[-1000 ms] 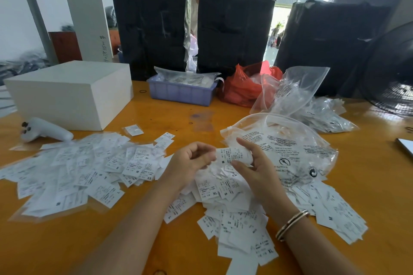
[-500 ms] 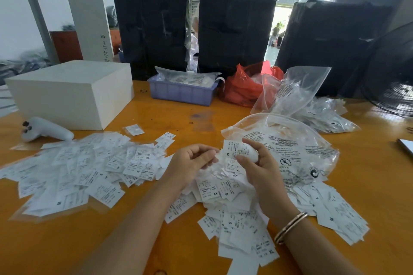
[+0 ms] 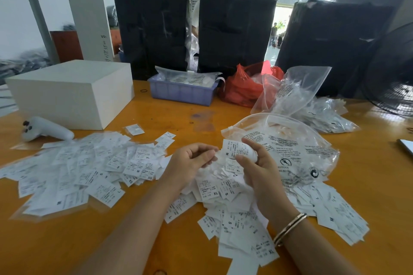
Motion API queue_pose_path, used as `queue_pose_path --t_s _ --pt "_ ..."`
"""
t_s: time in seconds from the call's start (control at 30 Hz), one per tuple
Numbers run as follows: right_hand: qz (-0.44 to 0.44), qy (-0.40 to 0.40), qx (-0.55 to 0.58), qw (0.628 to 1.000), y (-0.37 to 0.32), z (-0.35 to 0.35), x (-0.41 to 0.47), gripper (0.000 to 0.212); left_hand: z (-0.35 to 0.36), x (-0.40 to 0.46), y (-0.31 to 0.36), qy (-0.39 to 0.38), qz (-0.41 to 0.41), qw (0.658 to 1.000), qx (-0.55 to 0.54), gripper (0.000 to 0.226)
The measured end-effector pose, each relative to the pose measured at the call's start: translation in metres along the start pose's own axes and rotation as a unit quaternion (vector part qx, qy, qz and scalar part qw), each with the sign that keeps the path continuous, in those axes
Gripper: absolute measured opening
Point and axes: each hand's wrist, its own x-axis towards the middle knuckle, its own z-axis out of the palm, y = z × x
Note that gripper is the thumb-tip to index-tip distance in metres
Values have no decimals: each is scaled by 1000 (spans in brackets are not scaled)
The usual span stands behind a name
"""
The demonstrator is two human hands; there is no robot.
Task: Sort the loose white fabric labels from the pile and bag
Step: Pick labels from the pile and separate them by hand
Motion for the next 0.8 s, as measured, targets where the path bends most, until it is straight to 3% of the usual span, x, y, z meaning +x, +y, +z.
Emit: queue_pose_path --t_s 0.2,0.4,0.5,0.8 --pt "11 -2 -9 1000 1 2 -1 39 1 0 -1 -17 -1 1000 3 9" --pt "8 -19 -27 999 2 3 -1 38 4 -1 1 -24 -7 1000 -6 24" --pt "-3 -38 -49 998 0 2 -1 36 3 -1 1 -8 -3 1000 -20 15" --pt "27 -75 -162 984 -3 -7 2 34 2 -2 2 -14 9 1000 9 23"
